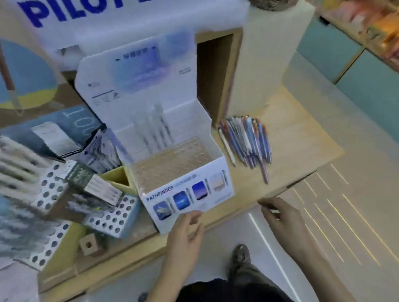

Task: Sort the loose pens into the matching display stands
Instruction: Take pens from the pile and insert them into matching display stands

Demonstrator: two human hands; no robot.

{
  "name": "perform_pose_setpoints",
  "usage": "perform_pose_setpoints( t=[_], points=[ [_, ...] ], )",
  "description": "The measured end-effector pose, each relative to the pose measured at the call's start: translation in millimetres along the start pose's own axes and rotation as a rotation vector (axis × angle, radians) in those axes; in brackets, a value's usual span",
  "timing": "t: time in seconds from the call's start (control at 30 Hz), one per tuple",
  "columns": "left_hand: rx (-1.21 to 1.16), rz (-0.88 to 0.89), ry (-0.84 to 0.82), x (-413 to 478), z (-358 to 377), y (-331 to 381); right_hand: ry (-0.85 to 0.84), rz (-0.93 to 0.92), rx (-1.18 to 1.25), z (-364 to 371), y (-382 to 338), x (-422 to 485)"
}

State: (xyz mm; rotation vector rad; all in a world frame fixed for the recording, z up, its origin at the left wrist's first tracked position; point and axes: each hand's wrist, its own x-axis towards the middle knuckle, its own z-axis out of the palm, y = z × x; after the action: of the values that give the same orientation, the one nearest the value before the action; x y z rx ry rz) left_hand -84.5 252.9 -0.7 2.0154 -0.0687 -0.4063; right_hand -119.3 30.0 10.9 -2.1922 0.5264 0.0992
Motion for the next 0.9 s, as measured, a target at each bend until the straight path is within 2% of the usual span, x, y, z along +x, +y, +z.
perform_pose_setpoints(
  t=[0.1,0.2,0.3,0.47,0.67,0.8,0.9],
  points=[
    [0.037,-0.033,-0.025,35,46,23,-0.017,0.058,0.008,-30,34,38],
    [0.000,-0.106,-0.048,72,81,47,-0.025,0.121,-0.113,-46,54,82],
    [-0.032,-0.178,-0.059,106,106,67,-0.048,0.207,-0.225,-43,57,122],
    [-0.022,-0.242,-0.034,142,126,73,-0.152,0.239,-0.428,-16,51,146],
    [-0.014,-0.237,-0.062,159,127,63,-0.185,0.329,-0.328,-27,61,140],
    [-0.013,-0.209,-0.051,168,132,69,-0.237,0.310,-0.231,-53,62,133],
    [-0.010,-0.191,-0.027,179,136,74,-0.211,0.276,-0.246,-75,60,134]
  ],
)
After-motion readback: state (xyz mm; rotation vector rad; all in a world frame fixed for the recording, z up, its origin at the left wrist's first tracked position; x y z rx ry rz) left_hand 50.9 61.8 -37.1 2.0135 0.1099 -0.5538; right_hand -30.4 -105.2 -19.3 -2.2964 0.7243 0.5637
